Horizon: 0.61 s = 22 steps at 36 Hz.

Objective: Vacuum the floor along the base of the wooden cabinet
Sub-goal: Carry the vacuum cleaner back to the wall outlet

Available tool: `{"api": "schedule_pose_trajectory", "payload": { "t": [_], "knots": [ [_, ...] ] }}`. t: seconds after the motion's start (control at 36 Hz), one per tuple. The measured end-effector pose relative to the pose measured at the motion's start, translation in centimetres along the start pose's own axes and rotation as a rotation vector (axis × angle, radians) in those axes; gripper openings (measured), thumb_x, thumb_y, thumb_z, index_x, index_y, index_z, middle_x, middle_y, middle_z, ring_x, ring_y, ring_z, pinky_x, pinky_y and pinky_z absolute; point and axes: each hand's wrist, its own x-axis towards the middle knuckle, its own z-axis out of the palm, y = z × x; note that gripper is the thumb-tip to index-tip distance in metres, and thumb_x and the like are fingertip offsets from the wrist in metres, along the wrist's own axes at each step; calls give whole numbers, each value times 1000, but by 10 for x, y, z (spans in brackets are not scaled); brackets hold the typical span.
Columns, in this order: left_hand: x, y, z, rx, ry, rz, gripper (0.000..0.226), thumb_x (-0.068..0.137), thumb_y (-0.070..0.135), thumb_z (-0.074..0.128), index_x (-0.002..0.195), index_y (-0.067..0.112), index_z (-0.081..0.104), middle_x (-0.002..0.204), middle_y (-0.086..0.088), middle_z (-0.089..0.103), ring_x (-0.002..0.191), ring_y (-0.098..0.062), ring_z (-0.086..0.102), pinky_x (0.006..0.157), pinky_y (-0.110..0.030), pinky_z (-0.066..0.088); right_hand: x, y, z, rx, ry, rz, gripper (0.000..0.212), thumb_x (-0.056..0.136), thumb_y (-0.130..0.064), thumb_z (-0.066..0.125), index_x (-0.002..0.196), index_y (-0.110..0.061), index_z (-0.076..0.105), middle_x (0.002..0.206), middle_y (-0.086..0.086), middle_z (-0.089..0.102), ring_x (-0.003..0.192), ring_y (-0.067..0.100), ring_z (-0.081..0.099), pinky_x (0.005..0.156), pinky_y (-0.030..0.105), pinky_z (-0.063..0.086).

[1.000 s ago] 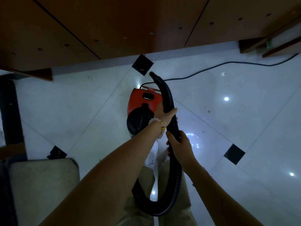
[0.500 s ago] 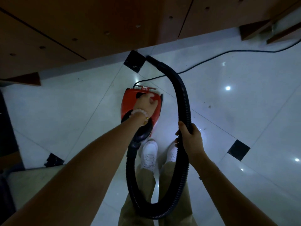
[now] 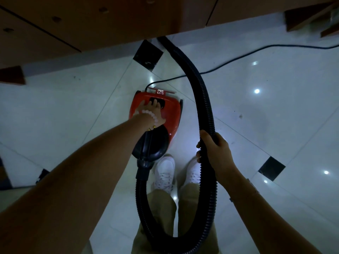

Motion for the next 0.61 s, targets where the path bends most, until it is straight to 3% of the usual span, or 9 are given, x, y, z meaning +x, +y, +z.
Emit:
{"api": "schedule_pose_trajectory", "payload": {
  "t": [0.28,0.44,0.53,0.61],
  "knots": [
    [-2,3,-3,7,-43,-5,81,96,49,33,152,5,-6,162,-12,-11,151,-27,0,123,-44,13,1,-9,2,4,13,-18,22,92,-28,57,98,-7,54,71,7,57,48,15,54,45,25,47],
    [-31,-11,6,-431,69,29,72,96,44,41,154,16,8,164,1,1,150,-22,12,122,-40,19,-4,-5,3,3,14,-11,28,92,-29,56,106,-5,54,74,8,57,51,15,55,47,26,49],
    [-48,-6,28,-683,198,-8,64,95,32,49,151,16,22,158,-7,26,141,-28,34,116,-38,31,-7,-5,6,-5,12,-12,27,92,-29,56,104,-5,53,74,9,57,52,16,55,47,27,49],
    [-58,6,41,-921,337,-118,59,93,20,54,147,15,31,149,-12,39,133,-31,44,109,-38,38,-10,-6,10,-9,11,-19,26,91,-30,57,100,-6,53,73,8,56,51,15,54,47,26,49]
  ]
}}
